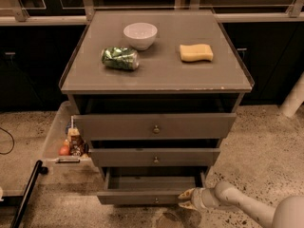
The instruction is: Close bottom drawer
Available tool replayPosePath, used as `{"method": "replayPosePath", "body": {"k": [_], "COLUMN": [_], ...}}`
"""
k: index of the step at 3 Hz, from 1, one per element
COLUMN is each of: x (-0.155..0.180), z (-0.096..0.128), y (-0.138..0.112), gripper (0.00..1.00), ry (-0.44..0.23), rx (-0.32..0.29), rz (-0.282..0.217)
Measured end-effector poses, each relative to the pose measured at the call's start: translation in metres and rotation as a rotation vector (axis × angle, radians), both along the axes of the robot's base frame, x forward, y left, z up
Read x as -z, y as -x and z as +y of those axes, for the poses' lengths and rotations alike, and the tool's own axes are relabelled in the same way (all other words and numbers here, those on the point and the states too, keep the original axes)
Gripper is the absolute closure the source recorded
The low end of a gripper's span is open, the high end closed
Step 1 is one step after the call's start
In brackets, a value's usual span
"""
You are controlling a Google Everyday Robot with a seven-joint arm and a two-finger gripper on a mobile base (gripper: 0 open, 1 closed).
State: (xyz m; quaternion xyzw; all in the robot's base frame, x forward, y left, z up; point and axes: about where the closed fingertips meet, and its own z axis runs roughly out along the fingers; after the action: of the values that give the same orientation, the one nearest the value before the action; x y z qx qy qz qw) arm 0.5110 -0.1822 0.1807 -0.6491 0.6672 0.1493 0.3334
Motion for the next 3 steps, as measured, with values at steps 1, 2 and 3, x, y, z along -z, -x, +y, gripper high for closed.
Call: {"method": "replayPosePath", "body": {"k": [1,2,3], "x": [-0.014,-0.014,-0.014], "z": [-0.0211,-0.0211,-0.021], "y": [-0.0303,-0.0301,-0.0301], "gripper": [0.84,0.83,0.58], "ry": [0.021,0.021,0.021], "rx": [0.057,0.057,0.057], "rz": [-0.047,-0.047,-0.047]}}
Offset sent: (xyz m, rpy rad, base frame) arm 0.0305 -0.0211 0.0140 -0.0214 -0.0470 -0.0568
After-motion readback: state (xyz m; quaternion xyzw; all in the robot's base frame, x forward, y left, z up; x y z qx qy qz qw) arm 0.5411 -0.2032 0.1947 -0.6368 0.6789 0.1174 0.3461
